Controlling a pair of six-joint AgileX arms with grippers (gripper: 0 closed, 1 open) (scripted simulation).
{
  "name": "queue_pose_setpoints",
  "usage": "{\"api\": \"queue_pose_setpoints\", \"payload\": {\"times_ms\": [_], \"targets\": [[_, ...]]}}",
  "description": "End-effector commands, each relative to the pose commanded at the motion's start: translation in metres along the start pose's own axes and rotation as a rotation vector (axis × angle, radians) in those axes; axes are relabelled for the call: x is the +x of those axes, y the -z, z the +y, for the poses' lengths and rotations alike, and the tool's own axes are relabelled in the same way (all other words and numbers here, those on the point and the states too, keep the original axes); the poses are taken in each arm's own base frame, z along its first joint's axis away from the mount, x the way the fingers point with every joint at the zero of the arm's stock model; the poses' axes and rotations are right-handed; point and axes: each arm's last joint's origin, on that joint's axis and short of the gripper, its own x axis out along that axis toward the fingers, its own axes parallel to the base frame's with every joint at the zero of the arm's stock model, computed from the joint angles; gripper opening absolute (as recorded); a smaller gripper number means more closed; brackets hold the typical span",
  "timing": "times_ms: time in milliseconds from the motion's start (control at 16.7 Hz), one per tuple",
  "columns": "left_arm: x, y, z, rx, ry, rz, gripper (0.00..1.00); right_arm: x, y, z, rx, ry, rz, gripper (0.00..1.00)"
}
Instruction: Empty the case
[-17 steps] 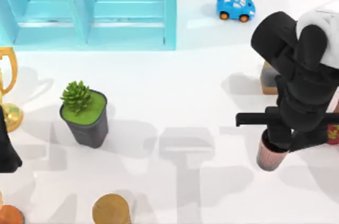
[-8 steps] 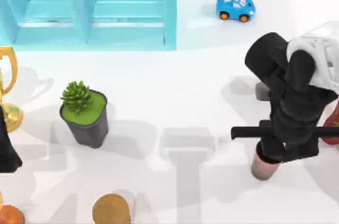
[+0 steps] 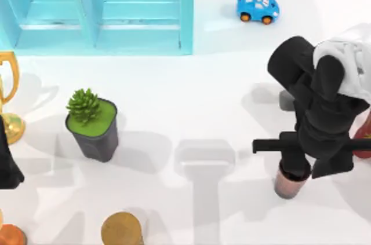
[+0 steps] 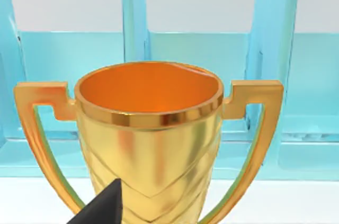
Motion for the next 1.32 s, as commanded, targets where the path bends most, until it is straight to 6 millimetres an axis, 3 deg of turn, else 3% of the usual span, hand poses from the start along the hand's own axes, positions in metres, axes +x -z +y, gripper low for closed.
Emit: {"api": "queue_pose_setpoints", "payload": {"times_ms": [360, 960, 1320], "targets": [[0.000, 0.000, 0.000, 0.000, 0.000, 0.000, 1.00, 0.000, 0.000, 0.000, 0.000, 0.000, 0.000, 0.98], [0.000, 0.000, 0.000, 0.000, 0.000, 0.000, 1.00, -0.001, 0.000, 0.000, 0.001, 0.000, 0.000, 1.00], [0.000, 0.000, 0.000, 0.000, 0.000, 0.000, 1.00, -0.044, -0.005, 0.002, 0.001, 0.004, 0.005, 1.00]]}}
